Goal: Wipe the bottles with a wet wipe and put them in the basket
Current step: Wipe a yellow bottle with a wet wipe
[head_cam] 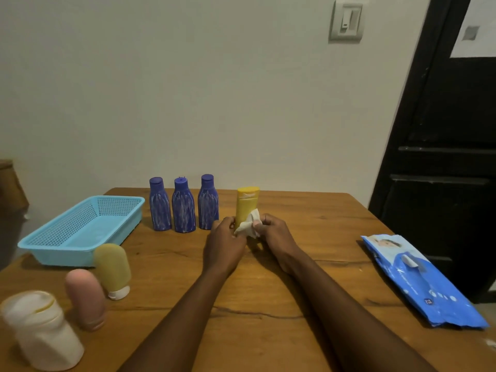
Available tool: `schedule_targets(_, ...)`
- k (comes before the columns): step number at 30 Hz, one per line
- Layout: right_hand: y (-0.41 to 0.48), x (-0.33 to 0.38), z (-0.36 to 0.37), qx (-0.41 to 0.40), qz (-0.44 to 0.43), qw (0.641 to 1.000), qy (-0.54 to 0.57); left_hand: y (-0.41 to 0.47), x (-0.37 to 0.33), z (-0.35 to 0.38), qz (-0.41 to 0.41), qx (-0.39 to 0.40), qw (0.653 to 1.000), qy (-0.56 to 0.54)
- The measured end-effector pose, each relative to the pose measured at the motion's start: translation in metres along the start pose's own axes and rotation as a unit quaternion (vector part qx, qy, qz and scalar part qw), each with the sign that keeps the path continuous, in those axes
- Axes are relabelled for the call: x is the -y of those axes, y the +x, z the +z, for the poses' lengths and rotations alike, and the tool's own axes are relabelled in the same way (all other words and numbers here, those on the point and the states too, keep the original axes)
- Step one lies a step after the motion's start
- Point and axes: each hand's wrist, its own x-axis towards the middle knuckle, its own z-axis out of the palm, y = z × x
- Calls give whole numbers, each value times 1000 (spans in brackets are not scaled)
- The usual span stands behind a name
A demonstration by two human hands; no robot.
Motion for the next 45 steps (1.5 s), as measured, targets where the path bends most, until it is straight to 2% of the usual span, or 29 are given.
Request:
schedule_targets(7, -60, 1, -1, -9, -29, 1000, -1, -42, 0, -18, 25, 12, 999, 25)
schedule_targets(15, -130, 3, 8, -32, -49, 998, -7, -104, -3, -51, 43, 51, 998, -2)
schedule_targets(20, -167, 8, 12, -44, -53, 997, 30, -142, -9, -75, 55, 65, 996, -19)
schedule_targets(24, -187, 9, 17, -111, -73, 989, 58, -159, -8, -88, 46, 83, 995, -9)
schedule_targets(26, -192, 13, 17, -161, -115, 979, 50, -164, -9, -92, 46, 89, 995, -9)
schedule_targets(30, -203, 43, 17, -190, -246, 951, -2, -168, -7, -94, 51, 108, 993, -16)
schedule_targets(32, -202, 57, 18, -195, -303, 930, -70, -168, -6, -93, 52, 118, 991, -15)
schedule_targets(36, -186, 63, 21, -219, -387, 856, -263, -167, -8, -95, 45, 126, 991, -2)
schedule_targets(39, -181, 45, 30, -204, -418, 786, -407, -165, -3, -92, 41, 127, 991, 12)
schedule_targets(43, -191, 13, 32, -157, -425, 734, -505, -164, -2, -92, 38, 112, 992, 34)
schedule_targets(45, -195, 4, 30, -159, -421, 724, -523, -164, -3, -92, 41, 115, 992, 34)
